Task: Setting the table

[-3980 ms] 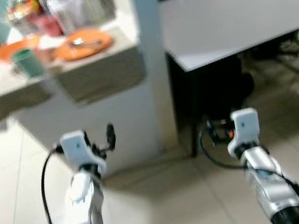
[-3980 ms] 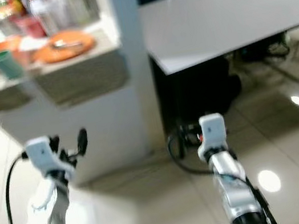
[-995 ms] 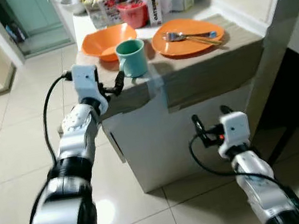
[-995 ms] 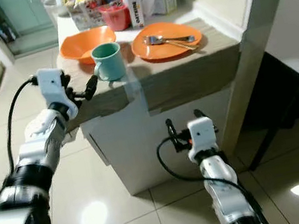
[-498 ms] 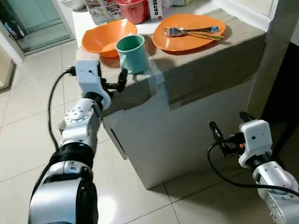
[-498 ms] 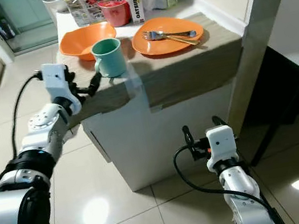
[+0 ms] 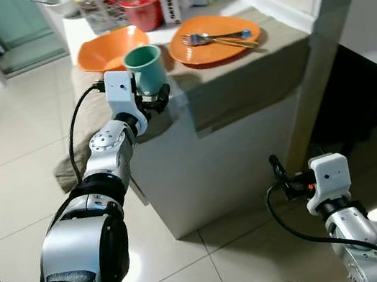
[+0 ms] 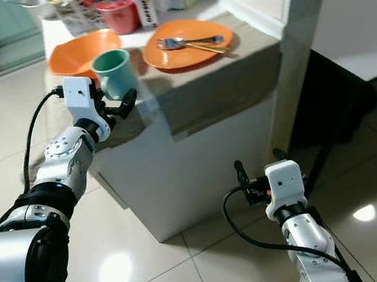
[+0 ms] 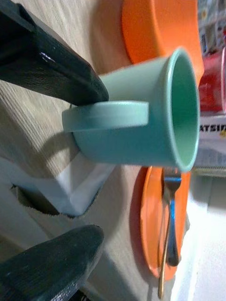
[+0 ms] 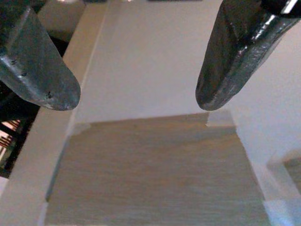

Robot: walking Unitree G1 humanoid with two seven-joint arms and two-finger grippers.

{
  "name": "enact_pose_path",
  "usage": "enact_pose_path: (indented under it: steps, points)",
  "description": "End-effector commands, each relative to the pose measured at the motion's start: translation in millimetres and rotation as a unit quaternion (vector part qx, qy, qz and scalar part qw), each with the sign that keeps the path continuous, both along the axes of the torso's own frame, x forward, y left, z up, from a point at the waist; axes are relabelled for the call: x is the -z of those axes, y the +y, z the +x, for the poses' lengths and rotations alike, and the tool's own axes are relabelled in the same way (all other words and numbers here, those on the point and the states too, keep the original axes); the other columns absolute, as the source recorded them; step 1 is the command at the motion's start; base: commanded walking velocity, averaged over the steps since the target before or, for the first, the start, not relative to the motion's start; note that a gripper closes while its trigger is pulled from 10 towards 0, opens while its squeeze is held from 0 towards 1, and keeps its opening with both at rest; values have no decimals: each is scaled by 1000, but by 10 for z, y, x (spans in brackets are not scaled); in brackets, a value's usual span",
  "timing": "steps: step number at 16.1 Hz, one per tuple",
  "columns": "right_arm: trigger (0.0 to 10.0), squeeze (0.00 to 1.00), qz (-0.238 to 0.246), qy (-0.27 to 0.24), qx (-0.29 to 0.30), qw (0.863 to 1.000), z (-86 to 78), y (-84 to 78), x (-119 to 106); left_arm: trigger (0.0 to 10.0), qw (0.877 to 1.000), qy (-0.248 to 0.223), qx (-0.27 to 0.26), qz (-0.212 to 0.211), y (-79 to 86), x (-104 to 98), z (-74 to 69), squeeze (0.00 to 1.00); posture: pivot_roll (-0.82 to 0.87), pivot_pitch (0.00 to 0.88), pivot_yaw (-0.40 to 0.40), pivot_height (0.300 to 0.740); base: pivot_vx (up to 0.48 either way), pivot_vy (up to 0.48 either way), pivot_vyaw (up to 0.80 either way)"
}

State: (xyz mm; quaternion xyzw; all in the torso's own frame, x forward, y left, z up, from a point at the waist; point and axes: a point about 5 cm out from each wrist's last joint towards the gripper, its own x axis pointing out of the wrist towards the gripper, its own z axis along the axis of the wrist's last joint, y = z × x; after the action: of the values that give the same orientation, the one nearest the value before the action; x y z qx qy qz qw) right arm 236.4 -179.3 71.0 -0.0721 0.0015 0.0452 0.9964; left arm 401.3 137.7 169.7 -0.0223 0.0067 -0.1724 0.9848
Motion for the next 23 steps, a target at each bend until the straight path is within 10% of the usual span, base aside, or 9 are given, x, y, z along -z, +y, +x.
enact_pose_path:
  steps: [1,11,12,19,20,22,23]
  points:
    - [10000,0,0,3,-2,1000,-21,12,-5,10000,1000,-3,-6,4,34,-39,17,0,-372,73,143,740,0,0,0]
    - [10000,0,-7,21,-1,1000,-106,-24,12,10000,999,-18,-48,12,114,-135,59,0,-386,93,137,740,0,0,0]
    - [10000,0,-8,23,-1,1000,-110,-17,12,10000,997,-23,-66,19,154,-160,67,1000,-385,94,136,740,0,0,0]
    - [10000,0,-8,28,0,1000,-116,-19,23,10000,996,-25,-81,29,191,-184,78,1000,-383,97,136,740,0,0,0]
    - [10000,0,-9,29,1,1000,-118,-19,22,10000,996,-25,-80,31,185,-187,79,153,-384,99,136,740,0,0,0]
    - [10000,0,-8,30,1,1000,-124,-15,21,0,996,-28,-78,29,173,-195,81,0,-384,102,136,740,0,0,0]
    - [10000,0,-7,31,1,999,-127,-12,22,0,996,-29,-80,28,174,-198,81,0,-384,104,136,740,0,0,0]
